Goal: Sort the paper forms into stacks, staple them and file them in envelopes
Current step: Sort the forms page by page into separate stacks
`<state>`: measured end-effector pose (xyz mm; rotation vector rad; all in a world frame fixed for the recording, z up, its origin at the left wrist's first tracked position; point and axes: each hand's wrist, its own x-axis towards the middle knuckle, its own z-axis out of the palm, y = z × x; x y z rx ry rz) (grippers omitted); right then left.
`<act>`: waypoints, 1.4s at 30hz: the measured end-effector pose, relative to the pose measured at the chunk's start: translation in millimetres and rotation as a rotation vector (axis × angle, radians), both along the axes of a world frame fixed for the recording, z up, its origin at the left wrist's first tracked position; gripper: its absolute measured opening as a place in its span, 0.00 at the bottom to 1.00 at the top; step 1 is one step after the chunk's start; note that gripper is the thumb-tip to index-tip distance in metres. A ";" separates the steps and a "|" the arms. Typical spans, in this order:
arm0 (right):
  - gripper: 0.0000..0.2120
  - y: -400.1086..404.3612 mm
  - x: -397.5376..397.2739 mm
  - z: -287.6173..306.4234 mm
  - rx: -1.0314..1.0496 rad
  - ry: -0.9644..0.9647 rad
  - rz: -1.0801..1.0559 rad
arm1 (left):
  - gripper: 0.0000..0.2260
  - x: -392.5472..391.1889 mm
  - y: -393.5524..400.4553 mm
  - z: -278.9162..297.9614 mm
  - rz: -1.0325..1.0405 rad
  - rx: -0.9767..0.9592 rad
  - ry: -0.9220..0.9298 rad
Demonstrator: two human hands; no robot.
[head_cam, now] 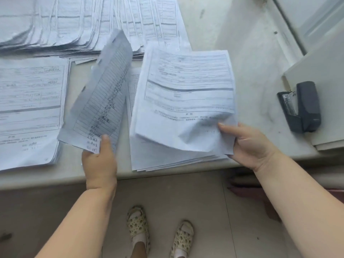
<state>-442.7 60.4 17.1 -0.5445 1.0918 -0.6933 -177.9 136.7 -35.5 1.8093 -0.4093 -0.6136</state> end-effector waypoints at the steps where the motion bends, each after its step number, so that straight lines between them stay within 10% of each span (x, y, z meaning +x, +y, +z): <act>1: 0.15 2.0 2.1 -4.0 0.026 0.109 0.072 | 0.05 1.1 1.4 1.1 0.044 -0.019 -0.004; 5: 0.07 6.3 15.4 -20.8 0.109 0.456 0.259 | 0.09 6.6 9.7 7.3 0.005 -0.105 -0.124; 9: 0.08 3.7 23.7 -27.8 0.108 0.450 0.256 | 0.17 8.3 6.0 3.6 -0.543 -0.175 -0.572; 14: 0.08 -10.8 12.0 -16.6 0.099 0.439 0.362 | 0.28 2.7 -3.3 -18.1 -1.056 0.254 -0.878; 23: 0.22 -31.5 11.5 -10.8 -0.238 0.833 0.584 | 0.26 3.2 -6.1 -19.6 -0.962 0.173 -0.846; 42: 0.29 -23.3 23.4 -31.2 -0.390 0.822 0.376 | 0.23 5.6 -10.0 -19.7 -0.961 0.116 -0.885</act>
